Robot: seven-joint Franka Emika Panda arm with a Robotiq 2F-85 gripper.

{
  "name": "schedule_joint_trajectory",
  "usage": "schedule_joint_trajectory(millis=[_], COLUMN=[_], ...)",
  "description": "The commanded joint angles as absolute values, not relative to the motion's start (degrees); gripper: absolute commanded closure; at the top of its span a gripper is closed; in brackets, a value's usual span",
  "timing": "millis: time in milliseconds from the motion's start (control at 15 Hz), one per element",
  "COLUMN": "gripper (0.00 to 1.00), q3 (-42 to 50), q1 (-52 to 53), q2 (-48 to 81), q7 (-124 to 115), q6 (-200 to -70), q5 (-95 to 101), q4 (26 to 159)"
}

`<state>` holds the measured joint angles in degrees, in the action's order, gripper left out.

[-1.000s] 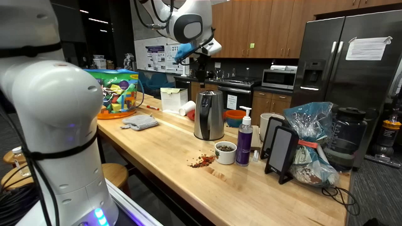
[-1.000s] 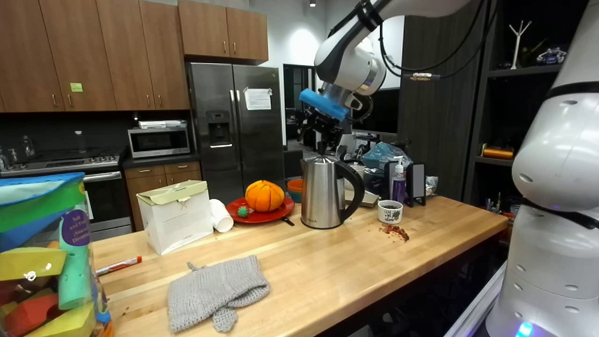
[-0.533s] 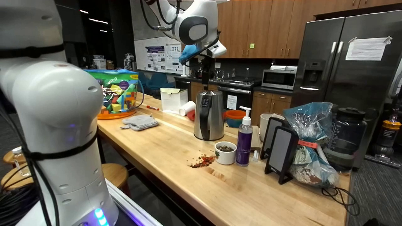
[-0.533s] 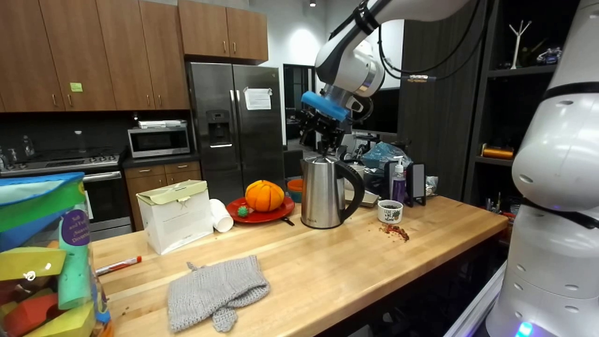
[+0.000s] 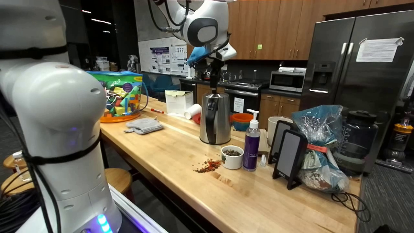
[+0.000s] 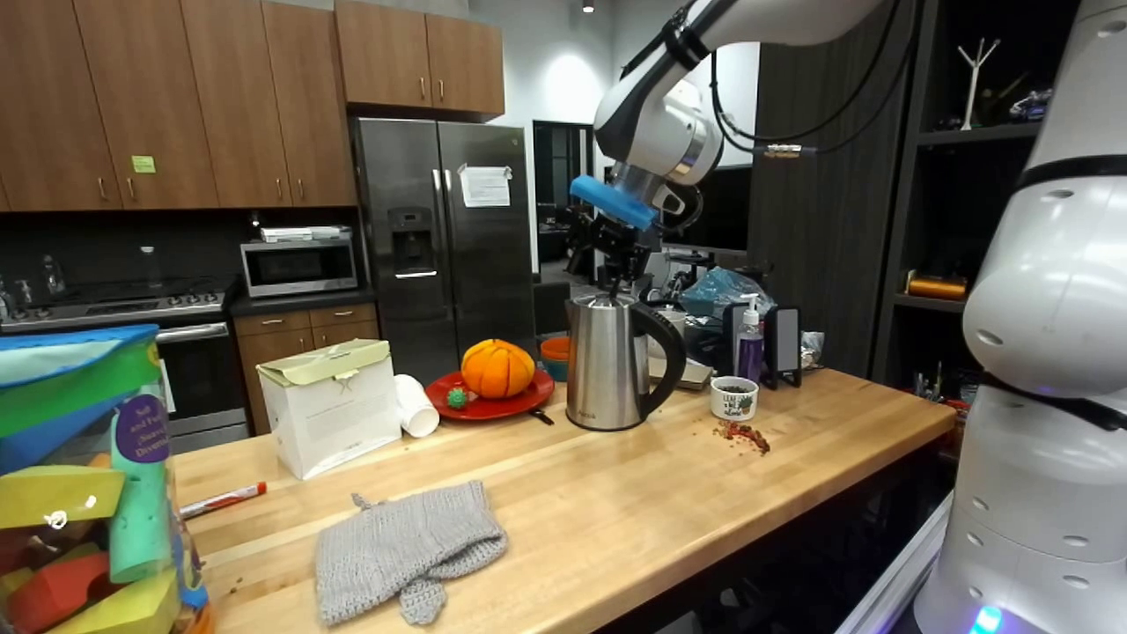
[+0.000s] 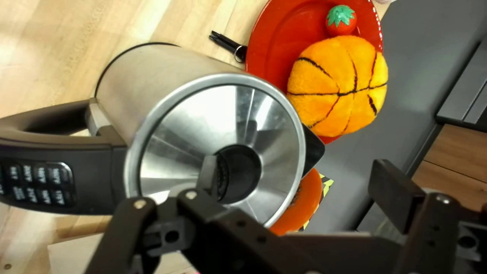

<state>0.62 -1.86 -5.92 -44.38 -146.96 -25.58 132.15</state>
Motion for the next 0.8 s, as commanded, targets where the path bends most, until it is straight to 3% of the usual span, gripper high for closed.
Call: schedule_joint_trajectory(millis=[0, 733], gripper=[0.00, 0.00], q3=[1.31, 1.71], q1=[-1.80, -2.07], q2=[-4.95, -3.95], q7=[-42.51, -42.57], q6=[-144.62, -143.09], q5=[-27.70, -27.96], q4=[130.13, 128.74])
